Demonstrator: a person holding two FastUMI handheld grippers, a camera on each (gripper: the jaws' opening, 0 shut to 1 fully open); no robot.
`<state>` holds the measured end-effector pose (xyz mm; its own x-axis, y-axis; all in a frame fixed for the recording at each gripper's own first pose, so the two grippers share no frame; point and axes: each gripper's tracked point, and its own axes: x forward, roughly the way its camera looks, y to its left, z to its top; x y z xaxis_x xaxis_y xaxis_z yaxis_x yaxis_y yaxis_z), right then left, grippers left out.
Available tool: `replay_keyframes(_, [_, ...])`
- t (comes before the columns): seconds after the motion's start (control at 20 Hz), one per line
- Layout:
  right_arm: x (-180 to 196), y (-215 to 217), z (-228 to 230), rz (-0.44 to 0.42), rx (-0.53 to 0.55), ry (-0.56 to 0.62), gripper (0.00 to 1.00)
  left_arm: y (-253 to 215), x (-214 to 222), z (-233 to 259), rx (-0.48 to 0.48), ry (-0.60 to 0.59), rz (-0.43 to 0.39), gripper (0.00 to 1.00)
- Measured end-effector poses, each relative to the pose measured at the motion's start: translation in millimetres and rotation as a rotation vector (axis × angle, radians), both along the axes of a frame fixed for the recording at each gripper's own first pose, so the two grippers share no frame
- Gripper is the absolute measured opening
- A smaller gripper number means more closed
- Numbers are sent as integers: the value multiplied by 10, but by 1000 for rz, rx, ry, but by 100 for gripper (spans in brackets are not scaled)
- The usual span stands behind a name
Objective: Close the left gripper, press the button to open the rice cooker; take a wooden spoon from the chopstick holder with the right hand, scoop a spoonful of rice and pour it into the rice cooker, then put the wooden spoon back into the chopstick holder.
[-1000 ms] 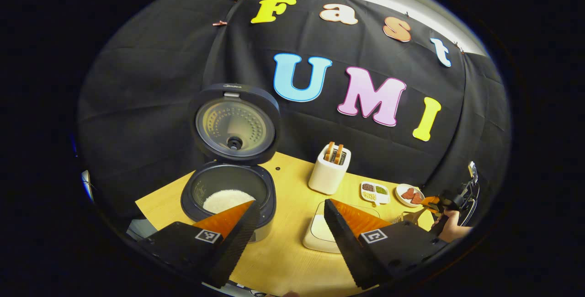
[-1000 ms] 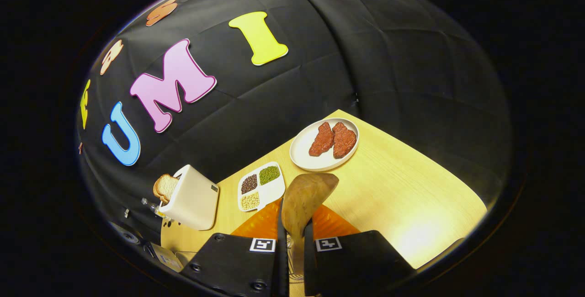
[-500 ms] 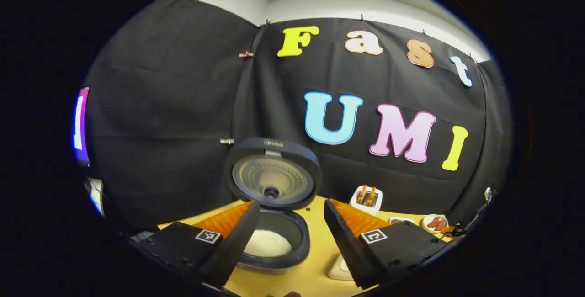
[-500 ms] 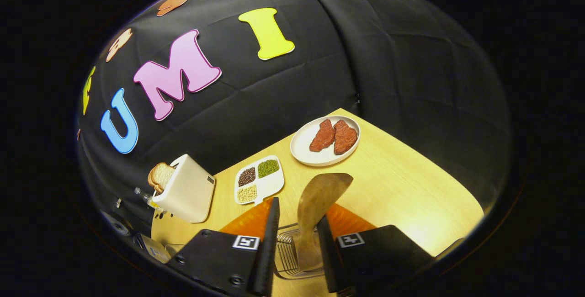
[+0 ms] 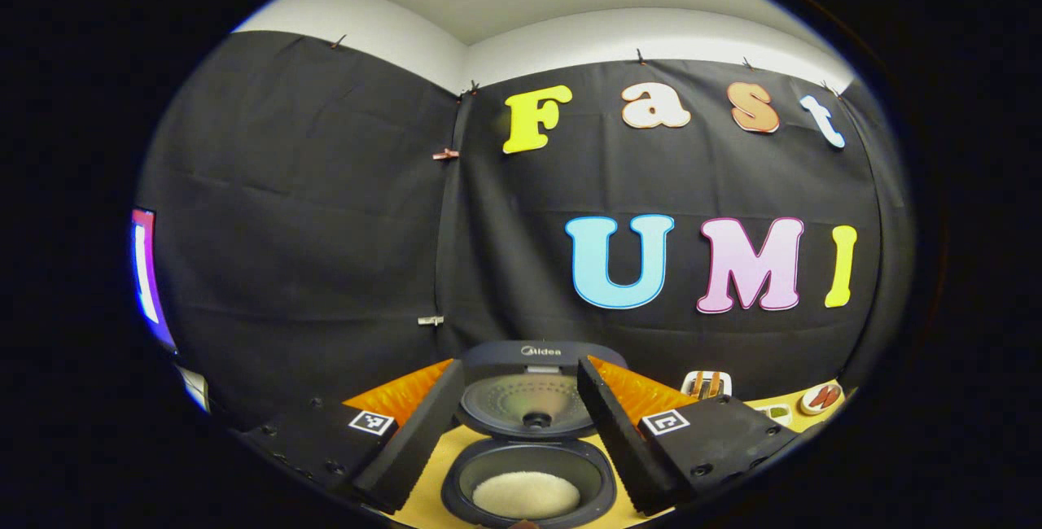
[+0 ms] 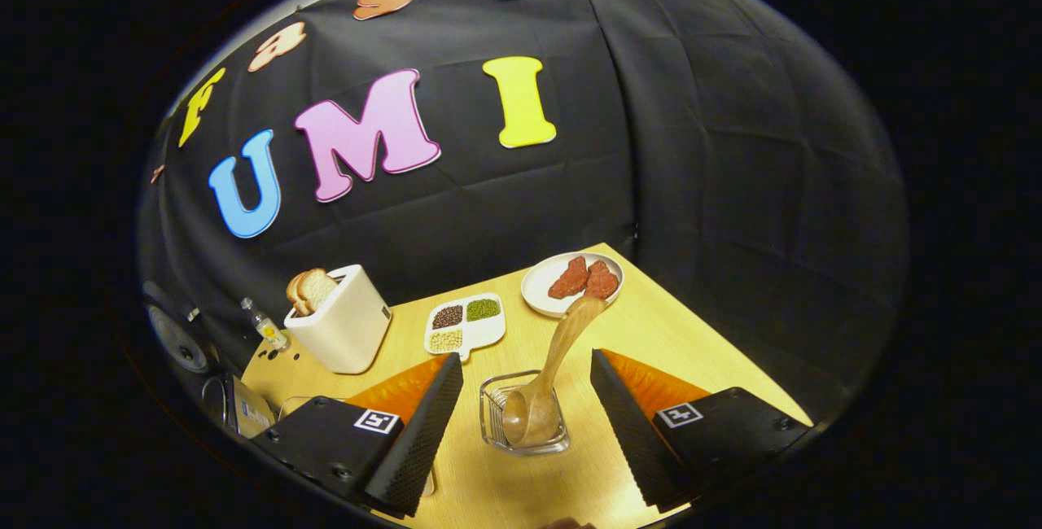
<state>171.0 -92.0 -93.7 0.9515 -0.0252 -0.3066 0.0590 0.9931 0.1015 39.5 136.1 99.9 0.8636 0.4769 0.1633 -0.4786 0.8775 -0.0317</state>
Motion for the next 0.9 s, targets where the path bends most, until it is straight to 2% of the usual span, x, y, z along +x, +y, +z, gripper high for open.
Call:
replay_keyframes(0.1, [-228, 36, 165, 14, -61, -42, 98, 136, 134, 66, 22, -9, -4, 95])
replay_keyframes(0.35, [-766, 425, 453, 122, -172, -97, 99, 331, 629, 141, 38, -30, -58, 94])
replay_keyframes(0.6, [-1122, 831, 608, 172, -159, -125, 99, 448, 1060, 100, 62, -5, -92, 94])
replay_keyframes(0.75, [-1157, 890, 650, 149, -157, -138, 99, 482, 1220, 55, 90, 43, -104, 96])
replay_keyframes(0.9, [-1154, 865, 620, 121, -164, -136, 99, 373, 1237, -16, 82, 94, -151, 98])
